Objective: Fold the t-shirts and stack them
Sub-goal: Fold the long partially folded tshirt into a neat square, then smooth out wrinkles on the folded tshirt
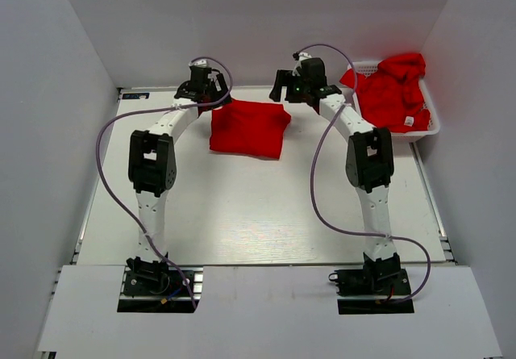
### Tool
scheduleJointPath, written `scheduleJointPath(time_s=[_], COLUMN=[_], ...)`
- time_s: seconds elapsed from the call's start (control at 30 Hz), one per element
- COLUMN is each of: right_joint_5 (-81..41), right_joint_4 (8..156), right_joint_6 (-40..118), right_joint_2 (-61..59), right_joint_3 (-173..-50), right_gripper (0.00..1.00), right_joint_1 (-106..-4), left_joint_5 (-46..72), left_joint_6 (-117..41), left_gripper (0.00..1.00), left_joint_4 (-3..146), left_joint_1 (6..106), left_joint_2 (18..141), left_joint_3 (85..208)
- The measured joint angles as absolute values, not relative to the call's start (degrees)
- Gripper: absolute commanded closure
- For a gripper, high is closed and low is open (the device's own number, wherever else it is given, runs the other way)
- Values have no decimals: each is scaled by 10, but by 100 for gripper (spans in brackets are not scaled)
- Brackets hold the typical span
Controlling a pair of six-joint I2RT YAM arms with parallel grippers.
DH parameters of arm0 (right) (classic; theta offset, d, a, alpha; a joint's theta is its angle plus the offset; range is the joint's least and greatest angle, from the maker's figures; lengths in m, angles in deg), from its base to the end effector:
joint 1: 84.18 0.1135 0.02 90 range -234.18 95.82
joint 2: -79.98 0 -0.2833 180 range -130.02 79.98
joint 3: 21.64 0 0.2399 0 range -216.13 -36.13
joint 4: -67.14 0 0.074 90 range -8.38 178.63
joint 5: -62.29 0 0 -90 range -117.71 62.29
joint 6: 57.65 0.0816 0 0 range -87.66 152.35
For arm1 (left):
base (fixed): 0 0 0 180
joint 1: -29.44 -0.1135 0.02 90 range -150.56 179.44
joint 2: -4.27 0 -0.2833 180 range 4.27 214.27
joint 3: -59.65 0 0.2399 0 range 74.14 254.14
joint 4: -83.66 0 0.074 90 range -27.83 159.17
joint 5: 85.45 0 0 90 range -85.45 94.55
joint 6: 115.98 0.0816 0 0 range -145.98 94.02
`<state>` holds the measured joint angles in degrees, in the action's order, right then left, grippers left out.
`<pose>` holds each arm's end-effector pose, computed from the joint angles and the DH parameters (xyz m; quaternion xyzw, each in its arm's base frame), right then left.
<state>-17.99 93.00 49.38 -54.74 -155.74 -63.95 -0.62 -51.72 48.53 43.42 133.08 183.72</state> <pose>0.5558 0.2195 0.2433 -0.0682 0.8456 0.2358 0.4740 0.5411 -0.1271 0.2149 -0.1117 0.8982 -0.1054 0.4119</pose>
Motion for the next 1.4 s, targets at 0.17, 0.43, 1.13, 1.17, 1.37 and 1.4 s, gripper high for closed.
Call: scheduleJointPath(time_s=[0.17,0.43,1.13,1.17,1.37,1.4], right_joint_5=[-184,-161,-96,-95,-89,-85], right_joint_4=[937,956,882,877,855,854], right_joint_6=[468,428,455,458,485,488], right_joint_2=[-491,-456,-604,-610,-631,-631], right_joint_3=[-1501,-1490,-1518,-1519,-1525,-1525], right_gripper=[10,10,10,10,10,10], right_joint_1=[-637,-615,-603,-604,-612,-614], left_joint_5=[-5,8,-91,-98,-107,-106], left_joint_6=[-511,-474,-422,-424,-434,-435], left_gripper=[0,0,0,0,0,0], left_joint_4=[483,481,462,463,461,459], left_joint_1=[432,438,446,447,445,445], left_joint_2=[1312,1297,1512,1515,1518,1519], left_joint_3=[1820,1797,1997,1999,2006,2008])
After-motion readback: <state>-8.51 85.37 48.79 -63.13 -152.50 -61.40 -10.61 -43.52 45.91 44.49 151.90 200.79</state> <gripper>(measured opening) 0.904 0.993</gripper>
